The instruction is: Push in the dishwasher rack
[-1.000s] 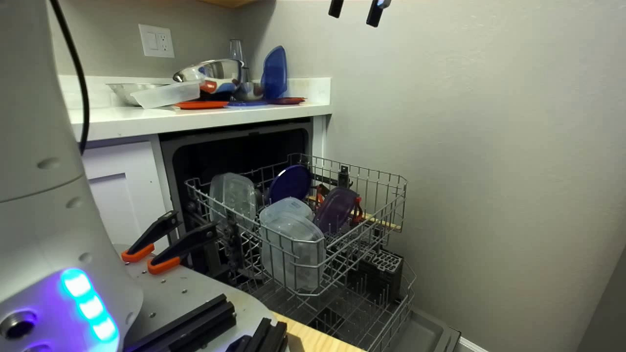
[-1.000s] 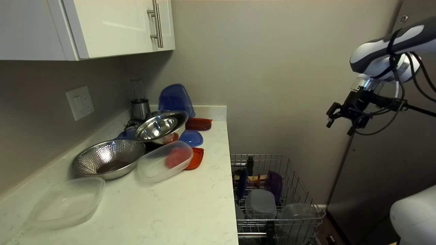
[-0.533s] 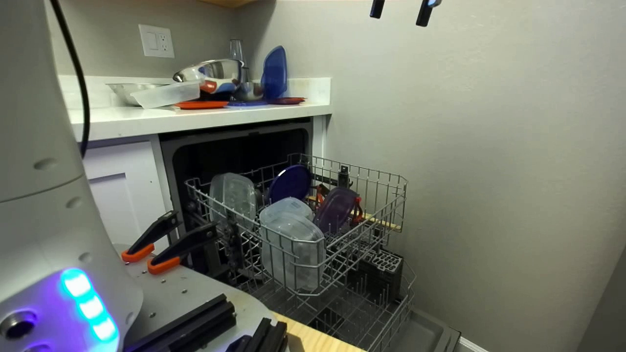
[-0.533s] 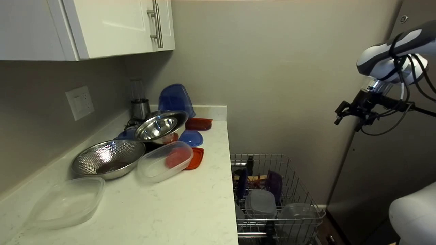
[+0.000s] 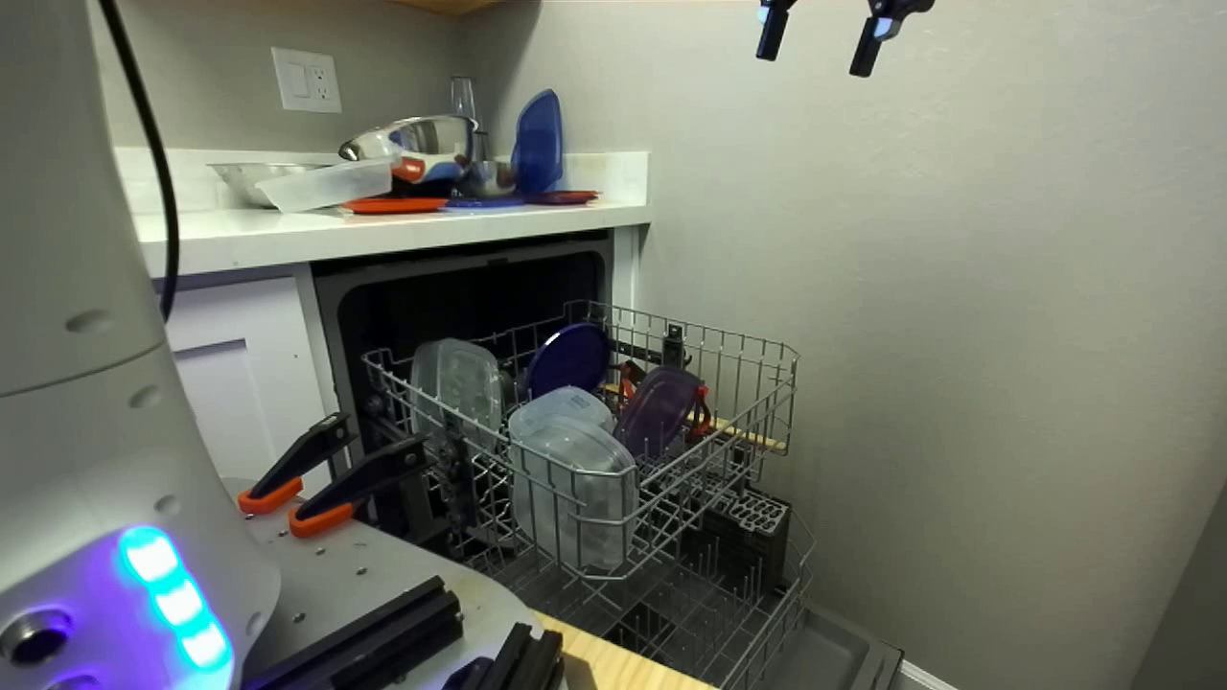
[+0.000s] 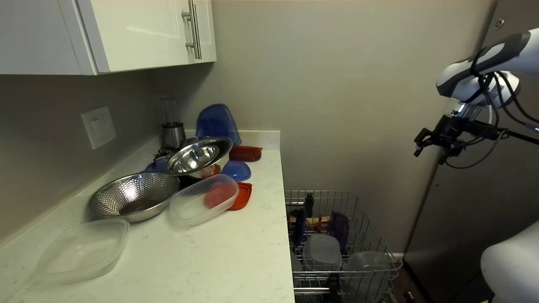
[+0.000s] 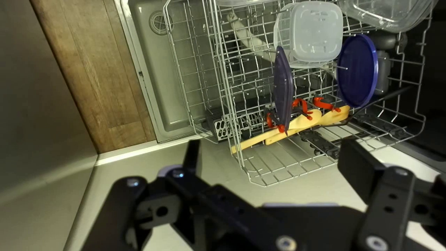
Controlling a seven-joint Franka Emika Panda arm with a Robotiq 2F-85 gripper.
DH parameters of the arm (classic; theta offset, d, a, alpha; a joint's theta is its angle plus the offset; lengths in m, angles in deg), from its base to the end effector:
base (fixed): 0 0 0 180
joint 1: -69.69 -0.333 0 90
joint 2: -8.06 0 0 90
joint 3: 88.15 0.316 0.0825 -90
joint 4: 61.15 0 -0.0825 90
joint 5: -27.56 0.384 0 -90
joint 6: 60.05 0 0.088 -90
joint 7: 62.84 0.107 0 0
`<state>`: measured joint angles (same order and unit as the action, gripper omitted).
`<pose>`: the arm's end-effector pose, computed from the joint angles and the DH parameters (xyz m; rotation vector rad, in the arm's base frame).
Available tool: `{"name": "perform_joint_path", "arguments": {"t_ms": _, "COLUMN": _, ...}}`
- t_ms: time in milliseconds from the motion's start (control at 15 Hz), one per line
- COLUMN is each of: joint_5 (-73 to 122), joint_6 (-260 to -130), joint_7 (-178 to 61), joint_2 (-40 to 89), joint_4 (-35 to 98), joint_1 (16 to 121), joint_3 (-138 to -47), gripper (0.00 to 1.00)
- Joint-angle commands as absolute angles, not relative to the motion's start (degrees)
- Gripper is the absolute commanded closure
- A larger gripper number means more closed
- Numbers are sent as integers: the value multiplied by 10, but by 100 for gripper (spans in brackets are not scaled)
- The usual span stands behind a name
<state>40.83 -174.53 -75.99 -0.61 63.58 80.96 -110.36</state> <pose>0.4240 -0.2692 0.4504 -2.8068 0.6430 -0.0966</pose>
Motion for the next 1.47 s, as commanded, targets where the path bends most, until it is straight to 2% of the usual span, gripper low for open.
{"name": "perform_joint_path", "arguments": {"t_ms": 0, "joint_5": 411, "joint_6": -1743, "joint_7": -762, "joint_2": -4, "joint_4": 634, "joint_1": 825, "joint_3": -1090, "gripper": 0}}
{"name": "perform_joint_path", "arguments": {"t_ms": 400, "joint_5": 422, "joint_6": -1762, "joint_7": -777, "joint_2": -5, "joint_4": 644, "joint_1": 823, "joint_3": -1090, "gripper": 0}}
{"name": "perform_joint_path", "arguments": {"t_ms": 600, "joint_5": 429, "joint_6": -1796, "joint_7": -769, "joint_2": 38, "joint_4": 634, "joint_1": 820, "joint_3": -1086, "gripper": 0}}
{"name": "perform_joint_path", "arguments": {"t_ms": 1000, "joint_5": 455, "joint_6": -1936, "joint_7": -781, "joint_2": 212, "joint_4": 576, "joint_1": 837, "joint_3": -1067, "gripper": 0}}
{"name": "perform_joint_path", "arguments": {"t_ms": 1400, "joint_5": 461, "joint_6": -1912, "joint_7": -813, "joint_2": 372, "joint_4": 473, "joint_1": 901, "joint_3": -998, "gripper": 0}}
